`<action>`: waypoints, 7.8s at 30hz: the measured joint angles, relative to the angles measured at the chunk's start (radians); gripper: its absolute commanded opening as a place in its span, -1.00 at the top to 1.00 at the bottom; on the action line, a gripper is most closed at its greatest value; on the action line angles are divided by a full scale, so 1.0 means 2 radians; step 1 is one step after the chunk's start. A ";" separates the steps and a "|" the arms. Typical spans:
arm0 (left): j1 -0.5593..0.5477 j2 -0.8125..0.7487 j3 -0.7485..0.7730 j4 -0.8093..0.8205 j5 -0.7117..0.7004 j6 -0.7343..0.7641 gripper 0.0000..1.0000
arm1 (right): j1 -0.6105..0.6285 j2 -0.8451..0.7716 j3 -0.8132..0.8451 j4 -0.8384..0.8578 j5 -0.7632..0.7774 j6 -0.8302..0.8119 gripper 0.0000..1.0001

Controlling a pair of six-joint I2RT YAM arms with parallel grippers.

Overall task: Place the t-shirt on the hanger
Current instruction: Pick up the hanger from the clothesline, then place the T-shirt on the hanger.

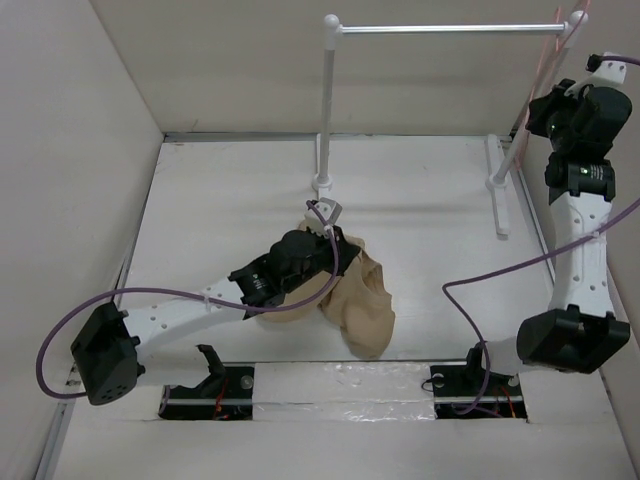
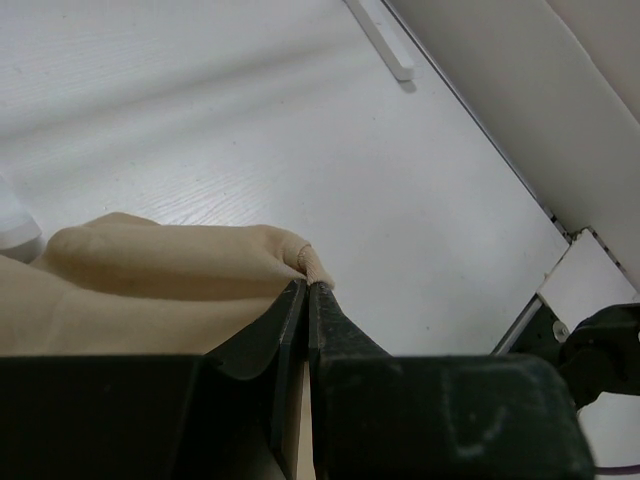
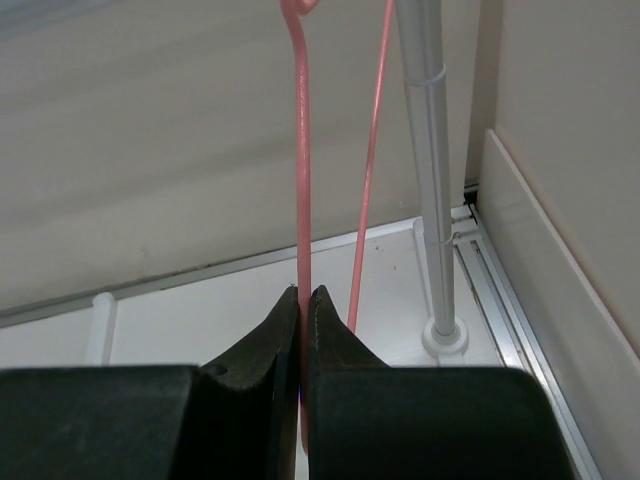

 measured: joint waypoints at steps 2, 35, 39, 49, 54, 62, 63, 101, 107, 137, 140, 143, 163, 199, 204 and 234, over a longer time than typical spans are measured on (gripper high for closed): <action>0.000 0.004 0.006 0.000 -0.005 0.000 1.00 | 0.000 -0.023 -0.014 0.007 -0.009 0.002 1.00; 0.143 0.085 0.143 -0.025 0.023 0.006 1.00 | 0.215 -0.505 -0.408 -0.245 -0.293 0.012 1.00; 0.147 0.064 0.143 -0.035 0.013 0.006 1.00 | 0.236 -0.513 -0.408 -0.272 -0.295 0.009 1.00; 0.149 0.055 0.143 -0.049 0.005 0.012 1.00 | 0.253 -0.519 -0.380 -0.309 -0.298 0.006 1.00; 0.149 0.055 0.143 -0.049 0.005 0.014 1.00 | 0.256 -0.520 -0.362 -0.302 -0.313 0.010 1.00; 0.149 0.047 0.139 -0.047 0.018 0.016 1.00 | 0.256 -0.515 -0.383 -0.284 -0.310 0.026 1.00; 0.149 0.043 0.138 -0.047 0.019 0.016 1.00 | 0.256 -0.512 -0.383 -0.280 -0.306 0.027 1.00; 0.137 0.008 0.117 -0.037 0.041 0.019 1.00 | 0.267 -0.456 -0.414 -0.139 -0.330 0.062 1.00; 0.131 -0.023 0.114 -0.032 0.046 0.007 1.00 | 0.328 -0.426 -0.431 -0.079 -0.268 0.097 1.00; 0.131 -0.147 0.095 -0.034 0.110 -0.021 1.00 | 0.554 -0.161 -0.396 0.390 0.086 0.079 1.00; 0.131 -0.148 0.094 -0.034 0.110 -0.020 0.97 | 0.557 -0.176 -0.406 0.426 0.090 0.069 1.00; 0.131 -0.141 0.097 -0.043 0.110 -0.015 0.57 | 0.557 -0.180 -0.426 0.453 0.100 0.065 1.00; 0.131 -0.060 0.217 -0.051 0.038 -0.061 -0.26 | 0.557 -0.219 -0.461 0.456 0.113 0.041 1.00; 0.123 0.016 0.183 0.055 0.032 -0.179 1.00 | 0.585 -0.177 -0.459 0.413 0.106 0.011 0.65; 0.136 -0.017 0.151 0.045 0.025 -0.165 1.00 | 0.587 -0.209 -0.459 0.383 0.104 0.025 -0.29; 0.171 -0.054 0.109 -0.021 0.023 -0.191 1.00 | 0.596 -0.164 -0.564 0.261 0.028 0.012 -0.35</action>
